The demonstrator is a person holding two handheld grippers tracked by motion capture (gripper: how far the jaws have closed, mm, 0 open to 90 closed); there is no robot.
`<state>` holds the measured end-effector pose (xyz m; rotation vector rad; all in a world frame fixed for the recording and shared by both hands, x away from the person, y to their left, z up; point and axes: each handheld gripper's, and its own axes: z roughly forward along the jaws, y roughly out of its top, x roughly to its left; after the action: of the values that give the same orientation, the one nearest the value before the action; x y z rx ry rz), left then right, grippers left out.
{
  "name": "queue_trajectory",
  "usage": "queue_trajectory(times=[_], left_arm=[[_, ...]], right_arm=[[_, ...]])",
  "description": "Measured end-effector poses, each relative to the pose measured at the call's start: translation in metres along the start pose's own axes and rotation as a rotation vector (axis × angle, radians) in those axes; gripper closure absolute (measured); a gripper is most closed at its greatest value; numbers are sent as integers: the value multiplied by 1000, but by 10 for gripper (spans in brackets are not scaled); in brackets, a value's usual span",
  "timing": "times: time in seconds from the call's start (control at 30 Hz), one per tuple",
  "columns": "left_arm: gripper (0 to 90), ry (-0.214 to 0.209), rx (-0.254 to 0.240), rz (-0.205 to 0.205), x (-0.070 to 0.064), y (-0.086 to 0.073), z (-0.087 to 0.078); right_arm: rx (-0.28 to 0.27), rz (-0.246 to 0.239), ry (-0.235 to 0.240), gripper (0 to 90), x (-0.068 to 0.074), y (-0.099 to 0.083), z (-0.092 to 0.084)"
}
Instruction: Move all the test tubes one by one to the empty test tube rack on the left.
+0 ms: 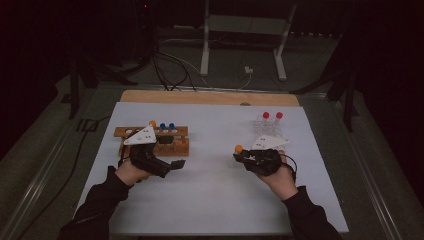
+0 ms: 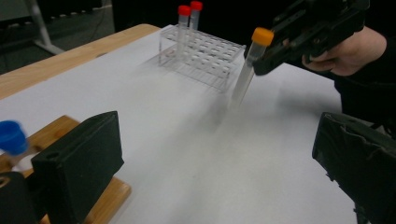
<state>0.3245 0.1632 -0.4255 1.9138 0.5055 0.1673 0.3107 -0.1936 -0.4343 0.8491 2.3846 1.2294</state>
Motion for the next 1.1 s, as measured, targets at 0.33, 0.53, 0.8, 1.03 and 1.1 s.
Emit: queue_trajectory(times=[0.33, 0.53, 0.8, 1.03, 1.1], left_arm=[[40, -57, -6, 15, -8, 11, 18], [82, -99, -15, 25, -15, 18, 32], [242, -154, -20, 48, -26, 24, 53], [384, -186, -7, 66, -34, 27, 71], [424, -182, -1, 71, -35, 27, 75]], right_arm=[[19, -36, 58, 756, 18, 0, 9], [20, -48, 80, 756, 25, 0, 12], [24, -58, 99, 756, 31, 1, 15], [23, -58, 108, 756, 33, 2, 15], [23, -60, 110, 756, 33, 2, 15]])
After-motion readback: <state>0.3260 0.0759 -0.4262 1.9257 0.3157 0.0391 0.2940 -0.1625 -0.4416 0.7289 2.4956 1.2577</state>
